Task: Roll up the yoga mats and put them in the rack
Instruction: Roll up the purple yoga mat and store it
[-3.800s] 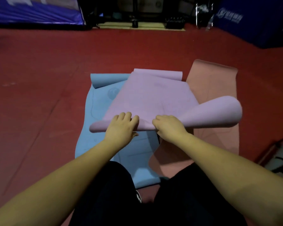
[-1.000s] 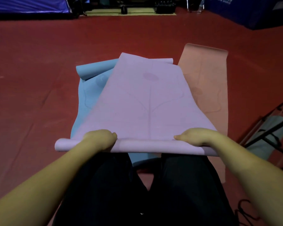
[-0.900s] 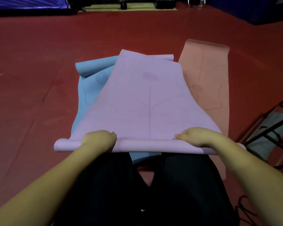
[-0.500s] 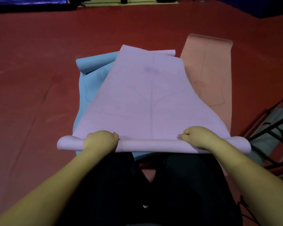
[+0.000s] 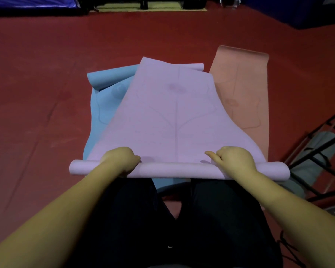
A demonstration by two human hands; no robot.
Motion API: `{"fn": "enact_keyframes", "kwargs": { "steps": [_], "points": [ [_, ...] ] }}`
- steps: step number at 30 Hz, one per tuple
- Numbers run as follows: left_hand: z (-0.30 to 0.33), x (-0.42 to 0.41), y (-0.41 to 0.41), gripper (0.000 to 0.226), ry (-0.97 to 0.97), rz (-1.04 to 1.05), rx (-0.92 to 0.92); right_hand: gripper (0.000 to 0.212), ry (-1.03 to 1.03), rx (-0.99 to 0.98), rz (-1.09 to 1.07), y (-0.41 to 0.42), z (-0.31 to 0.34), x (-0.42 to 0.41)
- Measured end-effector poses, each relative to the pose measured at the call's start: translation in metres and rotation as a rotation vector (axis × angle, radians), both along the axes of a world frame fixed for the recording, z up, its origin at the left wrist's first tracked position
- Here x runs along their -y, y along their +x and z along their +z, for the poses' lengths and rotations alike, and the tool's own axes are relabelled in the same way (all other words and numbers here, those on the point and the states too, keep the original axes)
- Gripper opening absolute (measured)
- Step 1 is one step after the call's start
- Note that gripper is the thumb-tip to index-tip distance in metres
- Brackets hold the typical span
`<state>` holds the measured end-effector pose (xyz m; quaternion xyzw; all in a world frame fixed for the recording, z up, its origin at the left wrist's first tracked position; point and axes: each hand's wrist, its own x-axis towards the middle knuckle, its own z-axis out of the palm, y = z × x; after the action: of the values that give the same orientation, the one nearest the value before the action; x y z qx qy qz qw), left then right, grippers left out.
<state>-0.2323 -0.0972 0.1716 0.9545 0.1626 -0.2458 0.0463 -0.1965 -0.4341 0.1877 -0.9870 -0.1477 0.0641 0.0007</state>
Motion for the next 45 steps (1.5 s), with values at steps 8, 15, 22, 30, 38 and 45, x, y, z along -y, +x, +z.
{"fn": "enact_keyframes", "kwargs": {
  "steps": [8, 15, 22, 30, 38, 45],
  "points": [
    [0.015, 0.006, 0.017, 0.039, -0.066, -0.017, -0.091, 0.051, 0.124, 0.312, 0.098, -0.041, -0.028, 0.012],
    [0.005, 0.007, 0.02, 0.04, -0.009, -0.066, -0.108, 0.059, 0.022, 0.225, -0.02, -0.021, -0.023, 0.0],
    [-0.006, -0.006, 0.0, 0.048, -0.035, -0.036, 0.184, 0.058, -0.051, -0.074, -0.064, 0.007, -0.007, -0.011],
    [-0.018, 0.005, -0.053, 0.048, 0.072, -0.259, 0.612, 0.062, -0.055, -0.417, -0.102, 0.042, 0.0, -0.011],
    [-0.023, -0.001, -0.034, 0.012, 0.168, -0.234, 0.592, 0.051, 0.011, -0.445, -0.044, 0.043, 0.001, -0.015],
    [-0.012, 0.009, -0.011, 0.054, 0.138, -0.134, 0.458, 0.048, 0.15, 0.283, -0.019, -0.008, -0.028, -0.003]
  ]
}}
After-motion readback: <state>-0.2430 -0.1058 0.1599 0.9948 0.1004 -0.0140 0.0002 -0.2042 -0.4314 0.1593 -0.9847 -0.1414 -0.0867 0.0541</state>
